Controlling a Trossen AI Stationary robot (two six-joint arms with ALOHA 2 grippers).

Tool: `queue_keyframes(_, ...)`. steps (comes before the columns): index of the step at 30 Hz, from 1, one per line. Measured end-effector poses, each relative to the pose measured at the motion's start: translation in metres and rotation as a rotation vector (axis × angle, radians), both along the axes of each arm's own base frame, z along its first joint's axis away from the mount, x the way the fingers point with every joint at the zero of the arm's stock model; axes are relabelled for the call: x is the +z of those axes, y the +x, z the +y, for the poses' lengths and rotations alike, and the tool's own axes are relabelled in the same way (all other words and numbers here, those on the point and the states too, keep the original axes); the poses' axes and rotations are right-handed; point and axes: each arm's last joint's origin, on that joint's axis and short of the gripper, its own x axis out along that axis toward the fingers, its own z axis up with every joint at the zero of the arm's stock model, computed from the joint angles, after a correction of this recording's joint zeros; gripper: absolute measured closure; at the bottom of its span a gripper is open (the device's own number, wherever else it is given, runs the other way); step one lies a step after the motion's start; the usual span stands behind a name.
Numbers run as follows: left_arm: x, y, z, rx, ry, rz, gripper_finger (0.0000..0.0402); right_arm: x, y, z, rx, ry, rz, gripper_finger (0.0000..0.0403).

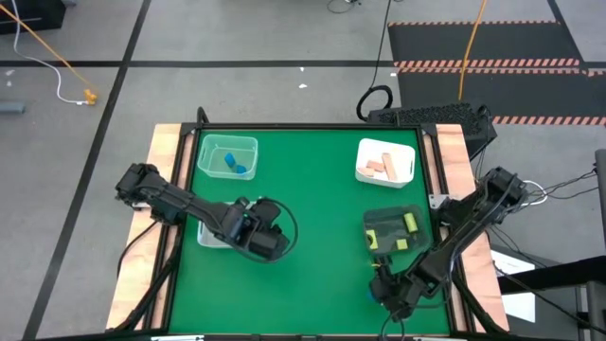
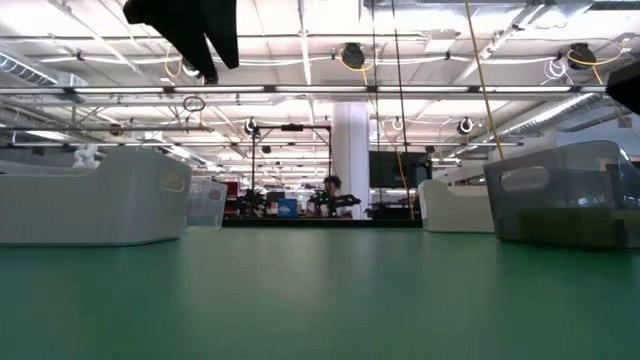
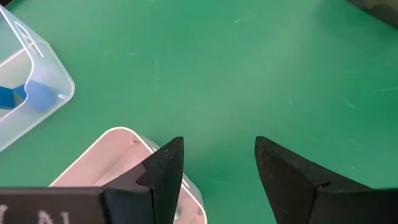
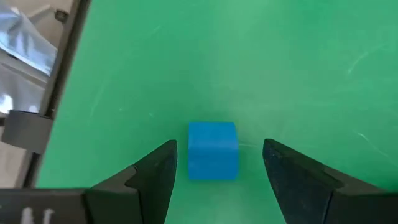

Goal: Sort & place blocks by color
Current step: Put the blue block into the white transparent bin

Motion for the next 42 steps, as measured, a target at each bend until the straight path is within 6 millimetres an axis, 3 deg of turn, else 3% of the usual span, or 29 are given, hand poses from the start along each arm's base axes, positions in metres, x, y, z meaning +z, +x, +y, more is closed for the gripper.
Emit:
queue_keyframes(10,0.0,0.0,0.0,0.025,-0.002,-0.014,0.0201,-0.027,0.008,0.009,0.019,-0.036,0.026,0.0174)
queue_keyframes(15,0.0,0.0,0.0,0.028,0.007,-0.018,0.0202,-0.032,0.009,0.01,0.001,-0.038,0.037,0.0181)
queue_keyframes(19,0.0,0.0,-0.001,0.026,0.002,-0.027,0.0202,-0.029,0.008,0.01,0.02,-0.039,0.029,0.0218)
queue_keyframes(23,0.002,0.004,-0.006,0.02,-0.024,-0.083,0.0202,-0.025,0.007,0.009,0.045,-0.035,0.023,0.0284)
queue_keyframes(31,0.012,0.023,-0.027,-0.144,-0.068,-0.294,0.0202,0.012,0.002,-0.003,0.067,0.049,-0.028,0.029)
queue_keyframes(38,0.033,0.044,-0.04,-0.398,0.016,-0.519,0.0201,0.061,0.004,-0.032,-0.093,0.001,-0.342,0.029)
queue_keyframes(42,0.045,0.053,-0.04,-0.416,0.02,-0.655,0.0202,0.087,0.007,-0.05,-0.176,-0.111,-0.555,0.029)
